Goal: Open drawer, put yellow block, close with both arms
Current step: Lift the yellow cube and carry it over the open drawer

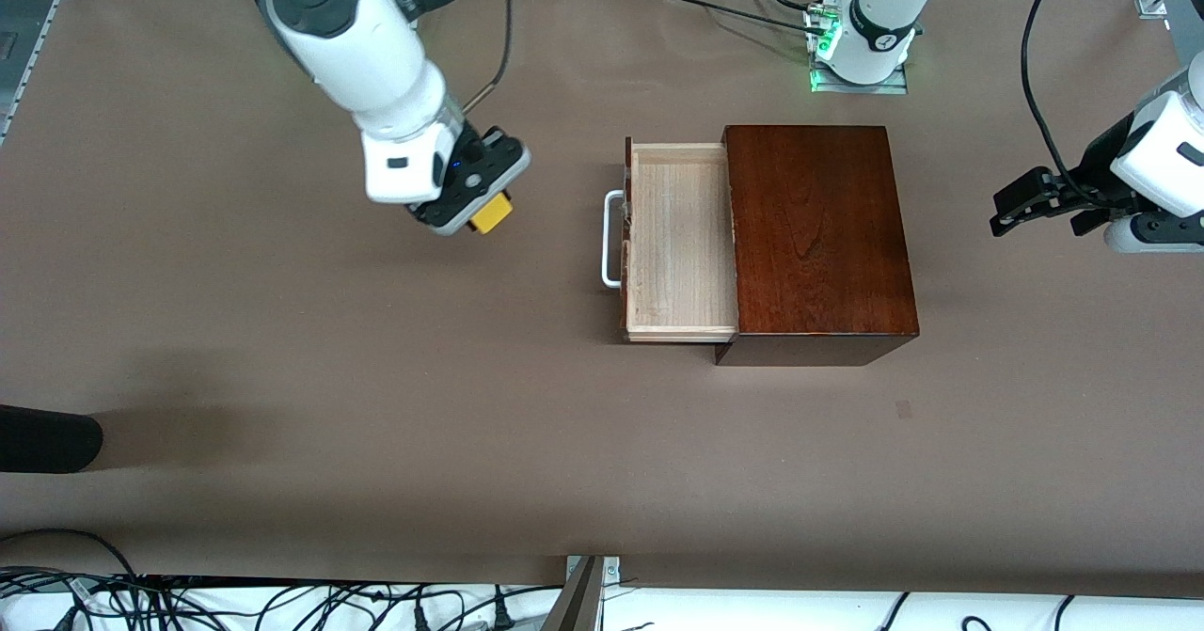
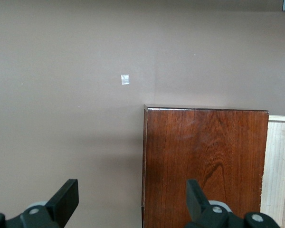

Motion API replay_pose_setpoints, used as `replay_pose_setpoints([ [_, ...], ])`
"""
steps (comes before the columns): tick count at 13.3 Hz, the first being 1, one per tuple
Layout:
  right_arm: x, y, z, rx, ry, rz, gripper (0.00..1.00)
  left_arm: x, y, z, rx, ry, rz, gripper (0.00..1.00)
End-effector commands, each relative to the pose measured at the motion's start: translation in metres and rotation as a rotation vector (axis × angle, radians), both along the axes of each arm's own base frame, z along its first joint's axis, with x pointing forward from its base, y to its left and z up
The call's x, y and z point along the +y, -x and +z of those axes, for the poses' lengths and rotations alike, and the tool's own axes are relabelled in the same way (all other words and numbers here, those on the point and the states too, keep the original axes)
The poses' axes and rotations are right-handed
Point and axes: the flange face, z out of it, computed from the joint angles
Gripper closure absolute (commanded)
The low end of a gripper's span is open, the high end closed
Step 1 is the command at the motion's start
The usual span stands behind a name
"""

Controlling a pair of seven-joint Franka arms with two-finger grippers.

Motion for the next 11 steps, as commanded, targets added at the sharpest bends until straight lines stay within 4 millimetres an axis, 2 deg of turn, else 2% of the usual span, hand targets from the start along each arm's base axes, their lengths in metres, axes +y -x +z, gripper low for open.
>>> replay_pose_setpoints([
  [1,0.042,0.012,0.016,-0.001,-0.029,0.016,0.92,-0.004,-0.005,0.009,-0.019,-0.040,-0.034,0.00],
  [3,0.072,0.019,0.015,-0.009,-0.041,0.068,0.92,-0.006,-0.005,0.009,-0.019,-0.050,-0.037,0.00],
  [5,0.105,0.025,0.004,-0.029,-0.027,0.127,0.92,-0.006,-0.005,0.009,-0.019,-0.049,-0.037,0.00],
  [11,0.171,0.024,-0.036,-0.074,-0.009,0.239,0.92,-0.005,-0.005,0.009,-0.019,-0.047,-0.035,0.00],
])
